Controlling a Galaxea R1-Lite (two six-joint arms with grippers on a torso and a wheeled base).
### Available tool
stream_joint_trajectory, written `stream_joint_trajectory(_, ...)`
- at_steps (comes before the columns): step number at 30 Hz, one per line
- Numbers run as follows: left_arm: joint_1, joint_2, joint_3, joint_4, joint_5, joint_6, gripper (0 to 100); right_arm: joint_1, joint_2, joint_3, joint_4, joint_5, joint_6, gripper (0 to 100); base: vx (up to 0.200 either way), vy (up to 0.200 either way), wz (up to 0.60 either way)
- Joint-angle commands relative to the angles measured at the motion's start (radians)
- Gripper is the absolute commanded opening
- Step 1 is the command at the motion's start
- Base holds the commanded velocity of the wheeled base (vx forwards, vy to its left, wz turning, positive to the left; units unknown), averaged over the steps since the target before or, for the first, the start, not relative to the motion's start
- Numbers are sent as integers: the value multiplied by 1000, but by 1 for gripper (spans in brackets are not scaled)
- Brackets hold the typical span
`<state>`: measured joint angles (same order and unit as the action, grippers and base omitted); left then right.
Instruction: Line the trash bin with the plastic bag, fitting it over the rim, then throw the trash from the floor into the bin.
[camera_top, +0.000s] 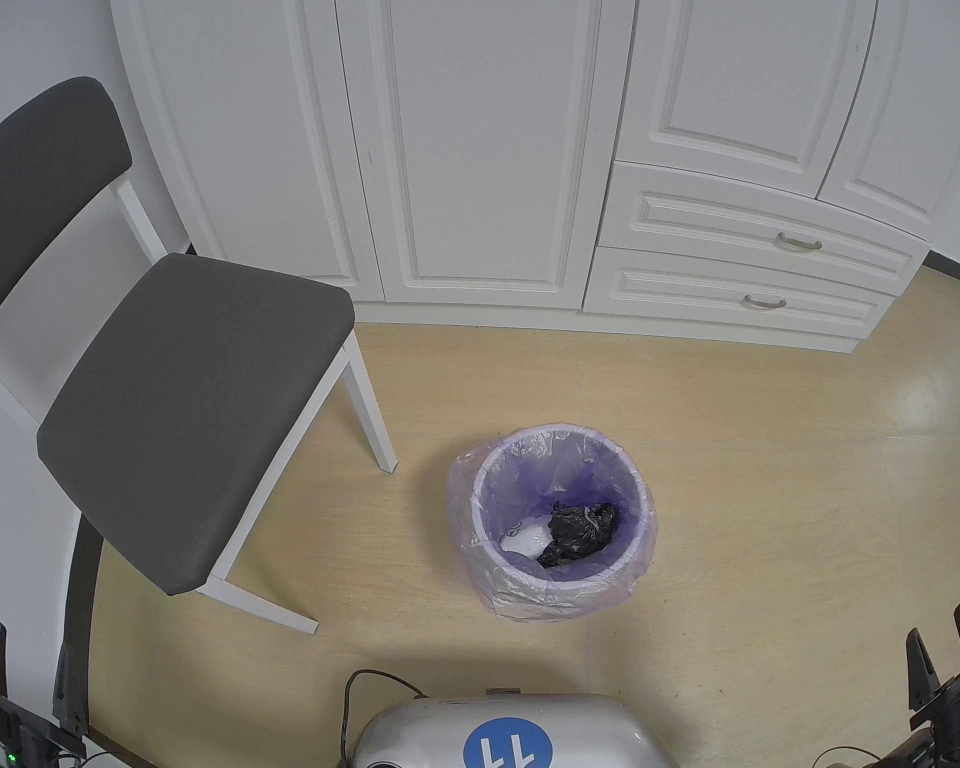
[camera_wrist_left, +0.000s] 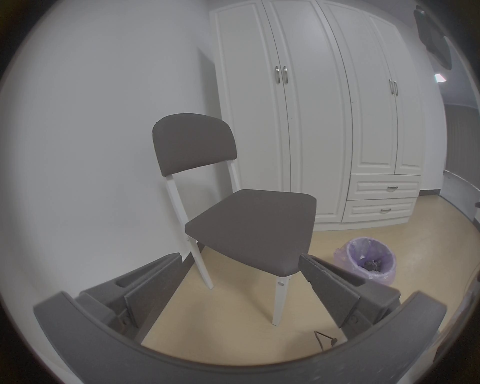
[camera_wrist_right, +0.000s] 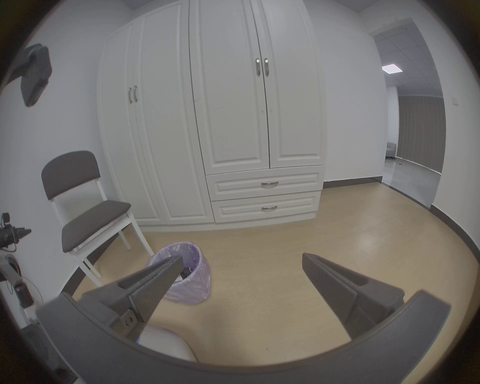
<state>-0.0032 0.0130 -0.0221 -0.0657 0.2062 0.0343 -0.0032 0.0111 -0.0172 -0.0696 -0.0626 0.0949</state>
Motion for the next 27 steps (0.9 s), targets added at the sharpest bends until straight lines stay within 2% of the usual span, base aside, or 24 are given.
stream_joint_trajectory(1,0,-11,21,-2,25,21,100,0,-11,17,5,6,-12,100,0,0,0)
stream_joint_trajectory(6,2,-11,21,-2,13,92,100,0,-11,16,8,29,-12,100,0,0,0)
stream_joint_trajectory(9,0,-13,21,-2,9,121,100,0,-11,17,7,21,-15,100,0,0,0)
stream_joint_trajectory(12,2,-11,19,1,29,90,100,2,-11,17,1,15,-21,100,0,0,0)
stream_joint_trajectory(15,2,-13,19,1,71,-13,100,0,-11,17,1,-28,-11,100,0,0,0)
stream_joint_trajectory(18,2,-11,19,1,102,-68,100,0,-11,17,2,-43,-14,100,0,0,0)
stream_joint_trajectory(27,2,-11,19,-2,108,-88,100,0,-11,17,24,-3,-37,100,0,0,0)
